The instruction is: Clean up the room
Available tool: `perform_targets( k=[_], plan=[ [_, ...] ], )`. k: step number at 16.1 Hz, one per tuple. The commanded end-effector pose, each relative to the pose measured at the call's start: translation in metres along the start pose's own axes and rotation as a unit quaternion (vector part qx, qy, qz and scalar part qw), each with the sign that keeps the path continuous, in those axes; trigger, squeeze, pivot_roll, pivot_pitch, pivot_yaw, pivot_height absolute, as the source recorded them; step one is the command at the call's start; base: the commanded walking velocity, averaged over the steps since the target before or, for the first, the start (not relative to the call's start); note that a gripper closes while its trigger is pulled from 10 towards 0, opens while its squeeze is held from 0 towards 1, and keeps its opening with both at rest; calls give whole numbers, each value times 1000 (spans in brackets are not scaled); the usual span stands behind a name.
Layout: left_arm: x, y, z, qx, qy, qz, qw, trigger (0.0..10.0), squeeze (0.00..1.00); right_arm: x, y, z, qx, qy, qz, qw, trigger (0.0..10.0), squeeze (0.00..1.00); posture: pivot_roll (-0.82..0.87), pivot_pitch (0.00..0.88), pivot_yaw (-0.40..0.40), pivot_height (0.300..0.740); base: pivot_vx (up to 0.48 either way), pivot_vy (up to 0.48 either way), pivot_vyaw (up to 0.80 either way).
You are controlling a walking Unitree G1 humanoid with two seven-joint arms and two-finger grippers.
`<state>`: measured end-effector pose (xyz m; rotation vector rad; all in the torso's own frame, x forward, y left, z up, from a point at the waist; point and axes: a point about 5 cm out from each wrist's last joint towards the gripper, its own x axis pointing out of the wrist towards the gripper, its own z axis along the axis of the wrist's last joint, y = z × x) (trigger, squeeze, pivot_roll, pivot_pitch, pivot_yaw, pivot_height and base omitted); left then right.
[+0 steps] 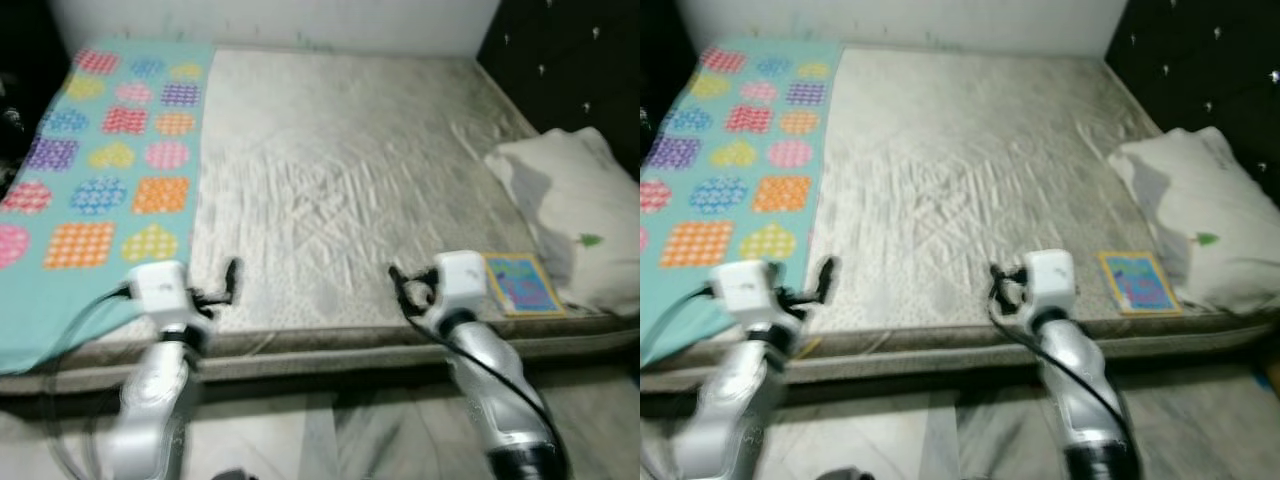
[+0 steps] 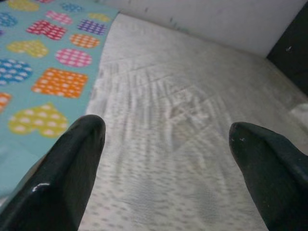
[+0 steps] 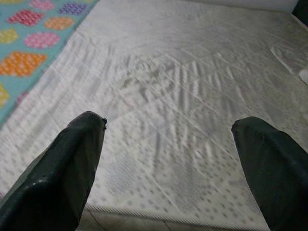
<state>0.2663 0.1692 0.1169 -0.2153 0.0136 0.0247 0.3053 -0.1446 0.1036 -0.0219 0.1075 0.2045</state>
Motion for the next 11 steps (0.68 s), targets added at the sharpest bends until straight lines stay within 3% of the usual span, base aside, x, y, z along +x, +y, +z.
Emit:
perform_targets(
  k=[1,6,11],
  plan=[
    [0,-10,1,-8,-4,-17,1000,10000,0,-2,-9,0,-8,2,-12,1000,10000,0,-14,137,-75,740,409,0,0],
    [1,-11,-1,-11,3,-17,1000,10000,0,-2,-9,-1,-8,2,-11,1000,10000,0,-13,134,-74,740,391,0,0],
    [1,-13,-3,-15,7,-15,1000,10000,0,-4,-12,-3,-1,3,-18,1000,10000,0,-12,137,-70,740,0,61,0]
  ],
)
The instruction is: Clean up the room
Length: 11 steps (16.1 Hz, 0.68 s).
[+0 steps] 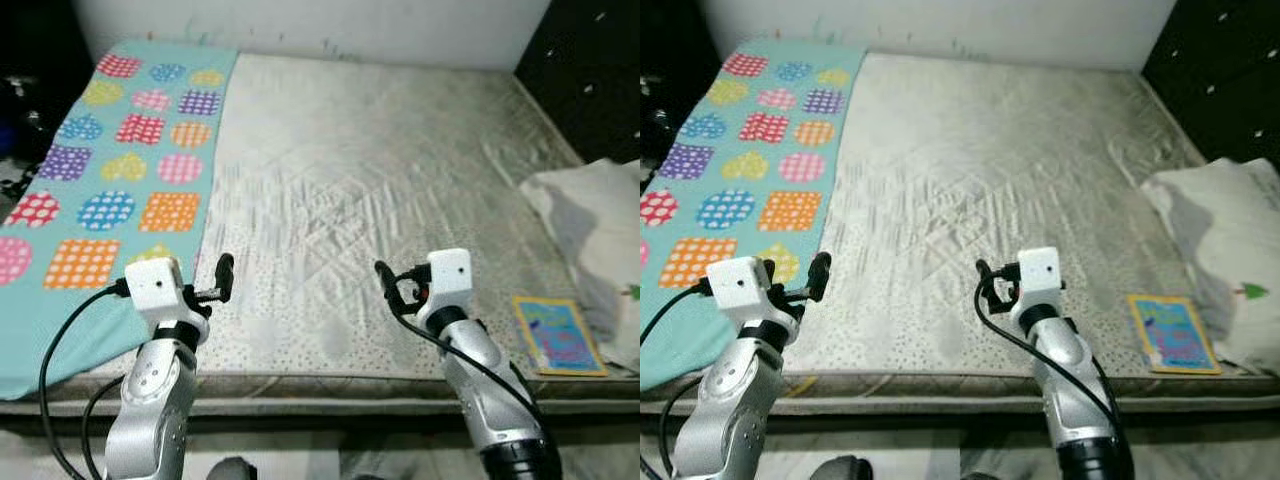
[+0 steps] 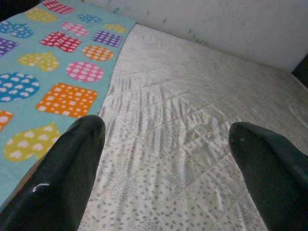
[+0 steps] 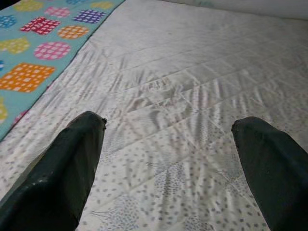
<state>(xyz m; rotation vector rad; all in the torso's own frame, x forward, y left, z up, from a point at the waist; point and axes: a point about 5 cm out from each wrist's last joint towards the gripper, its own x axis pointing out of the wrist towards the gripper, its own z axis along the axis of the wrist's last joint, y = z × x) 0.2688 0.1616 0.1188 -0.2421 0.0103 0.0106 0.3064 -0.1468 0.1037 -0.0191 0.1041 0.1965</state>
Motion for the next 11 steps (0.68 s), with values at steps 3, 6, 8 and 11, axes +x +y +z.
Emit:
perform_targets(
  k=[3,6,8,11],
  plan=[
    [-1,-4,-2,-4,6,-7,1000,10000,0,-4,-9,-4,0,4,-14,1000,10000,0,-12,137,-70,740,0,450,0],
    [-1,-5,-2,-8,6,-6,1000,10000,0,-4,-10,-3,-1,6,-14,1000,10000,0,-15,144,-73,740,0,480,0],
    [-1,-5,-2,-10,6,-6,1000,10000,0,-4,-10,-4,-3,8,-13,1000,10000,0,-17,144,-75,740,0,480,0],
    [-1,-5,-2,-13,6,-6,1000,10000,0,-5,-10,-4,-4,9,-13,1000,10000,0,-19,144,-74,740,0,480,0]
  ],
)
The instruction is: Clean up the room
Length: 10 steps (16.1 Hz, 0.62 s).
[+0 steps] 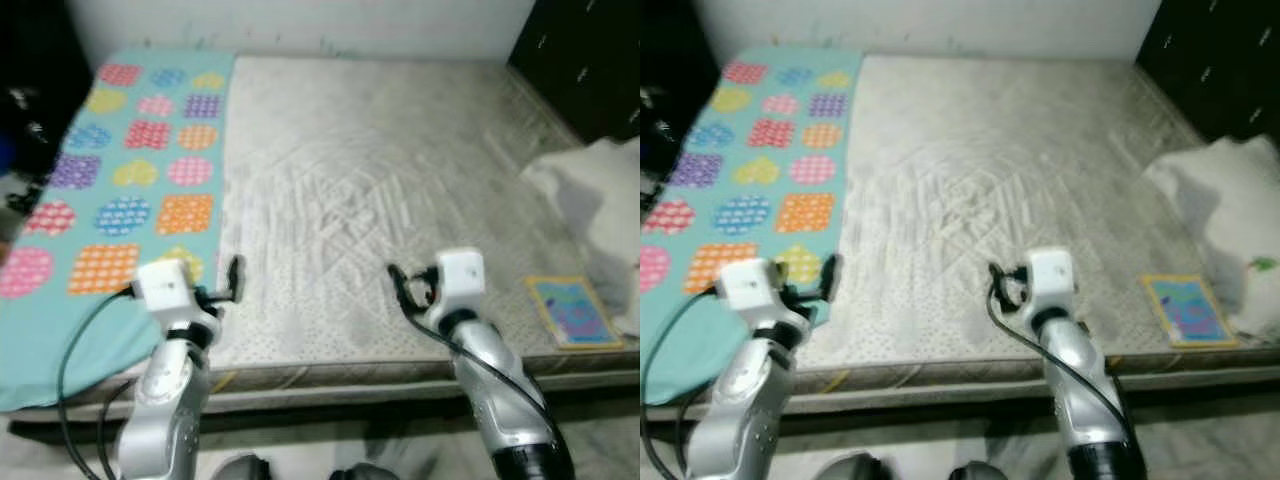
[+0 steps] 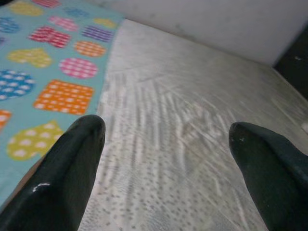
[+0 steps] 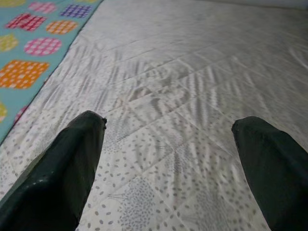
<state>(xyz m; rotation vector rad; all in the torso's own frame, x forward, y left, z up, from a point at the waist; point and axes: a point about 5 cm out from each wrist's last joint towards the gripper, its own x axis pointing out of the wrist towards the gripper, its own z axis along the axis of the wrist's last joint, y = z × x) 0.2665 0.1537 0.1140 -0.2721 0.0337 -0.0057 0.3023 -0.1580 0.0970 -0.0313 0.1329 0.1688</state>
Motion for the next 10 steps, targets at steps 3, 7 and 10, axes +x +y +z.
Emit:
perform_targets(
  k=[3,7,10],
  plan=[
    [1,2,4,0,-5,1,1000,10000,0,1,1,3,-3,-5,3,1000,10000,0,-19,144,-74,740,0,480,0],
    [1,2,4,1,-4,4,1000,10000,0,1,2,2,-3,-3,6,1000,10000,0,-18,145,-76,740,0,476,0],
    [1,3,4,1,-5,5,1000,10000,0,1,3,2,-2,-2,7,1000,10000,0,-18,145,-74,740,0,476,0]
  ],
)
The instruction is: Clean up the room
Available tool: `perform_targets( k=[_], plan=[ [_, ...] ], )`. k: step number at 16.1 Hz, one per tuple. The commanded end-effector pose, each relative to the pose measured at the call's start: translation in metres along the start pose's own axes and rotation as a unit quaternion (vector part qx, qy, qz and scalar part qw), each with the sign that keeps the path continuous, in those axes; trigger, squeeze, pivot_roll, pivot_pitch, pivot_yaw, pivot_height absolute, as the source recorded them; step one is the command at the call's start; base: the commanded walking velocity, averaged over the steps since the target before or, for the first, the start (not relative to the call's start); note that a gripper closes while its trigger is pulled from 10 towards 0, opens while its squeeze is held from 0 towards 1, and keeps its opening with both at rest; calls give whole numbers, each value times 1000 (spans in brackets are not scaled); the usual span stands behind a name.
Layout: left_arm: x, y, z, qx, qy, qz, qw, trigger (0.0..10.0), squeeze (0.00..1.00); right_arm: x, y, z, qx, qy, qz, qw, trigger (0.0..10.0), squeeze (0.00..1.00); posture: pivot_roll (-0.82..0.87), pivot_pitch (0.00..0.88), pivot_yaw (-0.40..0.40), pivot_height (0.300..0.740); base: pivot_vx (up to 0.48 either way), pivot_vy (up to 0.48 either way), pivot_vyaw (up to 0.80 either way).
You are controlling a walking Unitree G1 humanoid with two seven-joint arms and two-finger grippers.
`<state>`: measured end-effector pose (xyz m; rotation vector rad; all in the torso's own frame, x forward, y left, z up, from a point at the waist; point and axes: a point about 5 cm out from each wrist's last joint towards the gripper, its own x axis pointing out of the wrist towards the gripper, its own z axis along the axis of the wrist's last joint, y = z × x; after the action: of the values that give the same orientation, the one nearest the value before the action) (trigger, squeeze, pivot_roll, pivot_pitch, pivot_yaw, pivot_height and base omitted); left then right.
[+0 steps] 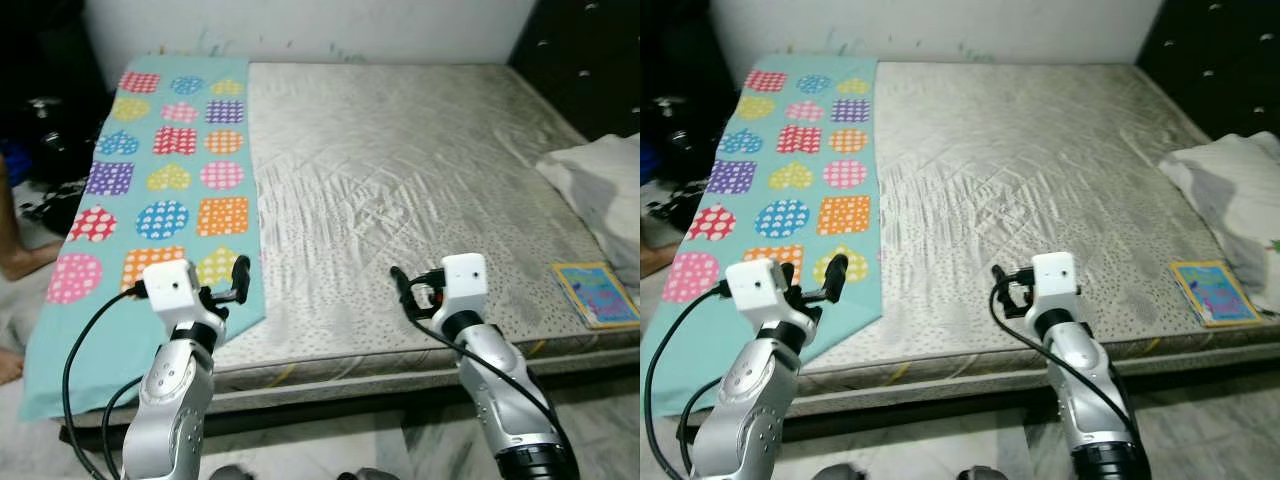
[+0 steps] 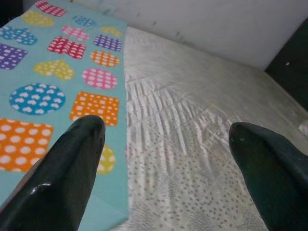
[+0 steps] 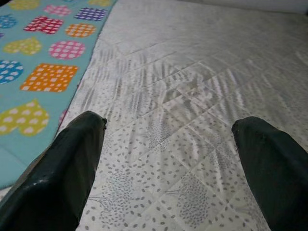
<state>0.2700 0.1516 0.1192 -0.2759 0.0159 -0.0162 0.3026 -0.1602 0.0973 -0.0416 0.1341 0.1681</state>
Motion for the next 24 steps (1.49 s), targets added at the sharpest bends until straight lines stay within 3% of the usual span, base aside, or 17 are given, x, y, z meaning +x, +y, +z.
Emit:
perform_targets(
  k=[1,12,17,24],
  plan=[
    [-2,6,0,3,3,11,1000,10000,0,1,5,2,2,-3,8,1000,10000,0,-18,145,-74,740,0,476,0],
    [-3,6,0,3,1,12,1000,10000,0,1,6,0,0,0,12,1000,10000,0,-17,149,-74,740,0,460,0],
    [-4,4,5,-2,-16,-5,1000,10000,0,2,9,3,-8,-5,22,1000,10000,0,-16,148,-75,740,0,0,99],
    [-4,2,5,-6,-17,-16,1000,10000,0,3,9,2,-4,-3,23,1000,10000,0,-14,142,-76,740,383,0,178]
  ],
)
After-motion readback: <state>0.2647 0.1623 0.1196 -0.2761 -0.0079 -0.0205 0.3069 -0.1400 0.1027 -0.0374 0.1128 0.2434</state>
